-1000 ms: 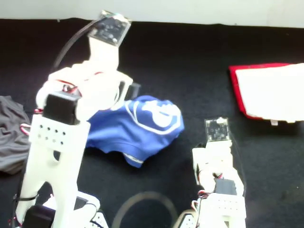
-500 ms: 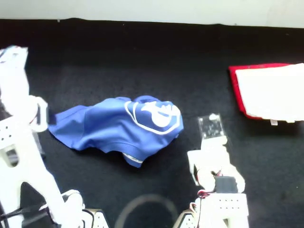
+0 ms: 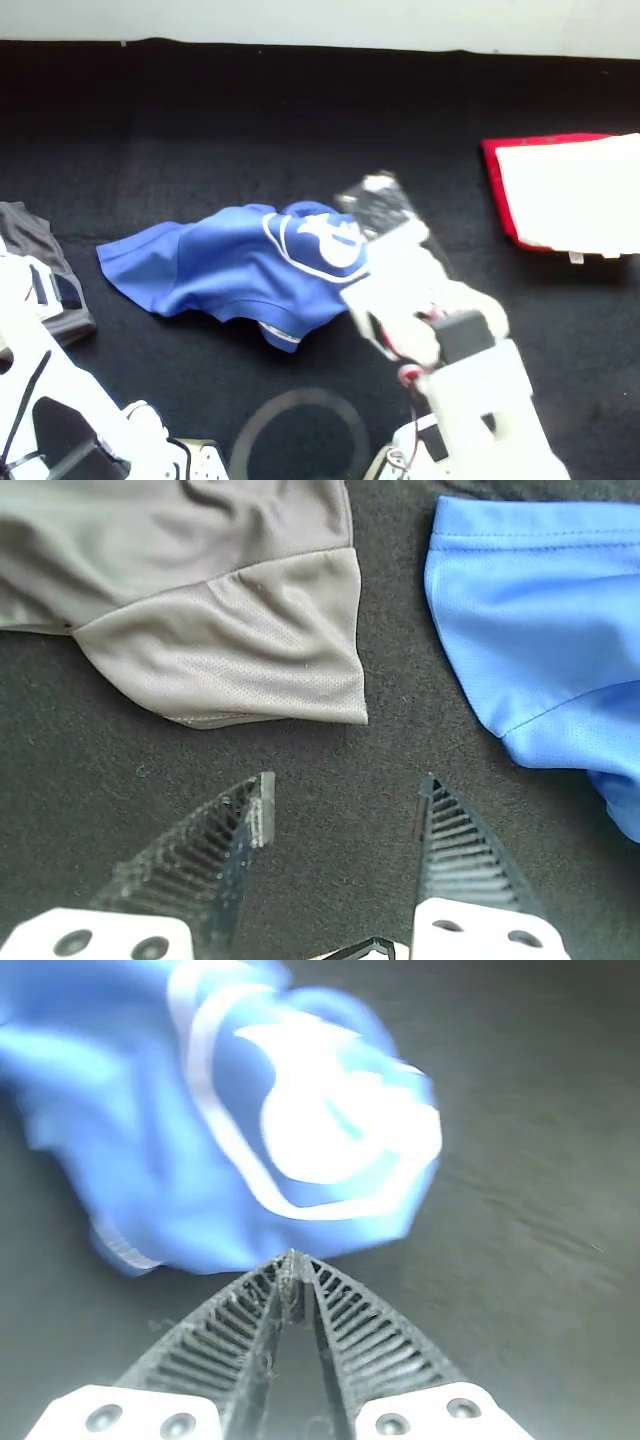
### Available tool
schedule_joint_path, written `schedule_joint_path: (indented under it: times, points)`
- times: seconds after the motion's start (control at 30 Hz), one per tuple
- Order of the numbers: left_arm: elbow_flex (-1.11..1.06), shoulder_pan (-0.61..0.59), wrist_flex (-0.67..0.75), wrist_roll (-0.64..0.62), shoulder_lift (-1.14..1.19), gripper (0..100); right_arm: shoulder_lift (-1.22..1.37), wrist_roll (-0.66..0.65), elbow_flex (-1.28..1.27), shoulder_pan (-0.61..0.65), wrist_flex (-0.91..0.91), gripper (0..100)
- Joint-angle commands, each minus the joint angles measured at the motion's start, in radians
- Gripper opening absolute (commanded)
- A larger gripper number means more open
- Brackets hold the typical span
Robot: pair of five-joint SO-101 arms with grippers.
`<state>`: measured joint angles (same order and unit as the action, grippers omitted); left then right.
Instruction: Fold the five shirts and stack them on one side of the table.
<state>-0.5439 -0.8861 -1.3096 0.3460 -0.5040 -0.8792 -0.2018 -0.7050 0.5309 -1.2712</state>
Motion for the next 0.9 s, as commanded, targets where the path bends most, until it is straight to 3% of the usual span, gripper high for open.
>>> schedule_joint_path:
  times: [0.0, 0.13, 0.3, 0.47, 0.57, 0.63, 0.77, 0.87]
  points:
    - [0.021, -0.012, -0.032, 0.002, -0.018, 23, 0.206, -0.005, 0.254, 0.15, -0.084, 1.3]
    - [0.073, -0.048, -0.029, 0.002, 0.013, 24, 0.418, -0.003, 0.421, 0.243, -0.108, 1.3]
    - [0.295, -0.182, -0.048, 0.0, 0.271, 23, 0.677, 0.077, 0.562, 0.378, -0.114, 1.3]
    - [0.552, -0.263, -0.247, -0.003, 0.578, 23, 0.906, 0.08, 0.696, 0.501, -0.108, 7.8]
    - [0.682, -0.268, -0.334, -0.055, 0.713, 23, 1.026, 0.075, 0.766, 0.504, -0.11, 20.0]
    - [0.759, -0.265, -0.373, -0.069, 0.774, 23, 1.102, 0.075, 0.797, 0.486, -0.102, 22.8]
    - [0.846, -0.26, -0.396, -0.069, 0.825, 23, 1.265, 0.075, 0.849, 0.423, -0.039, 18.4]
    - [0.865, -0.26, -0.4, -0.069, 0.825, 23, 1.354, 0.075, 0.895, 0.325, -0.027, 7.0]
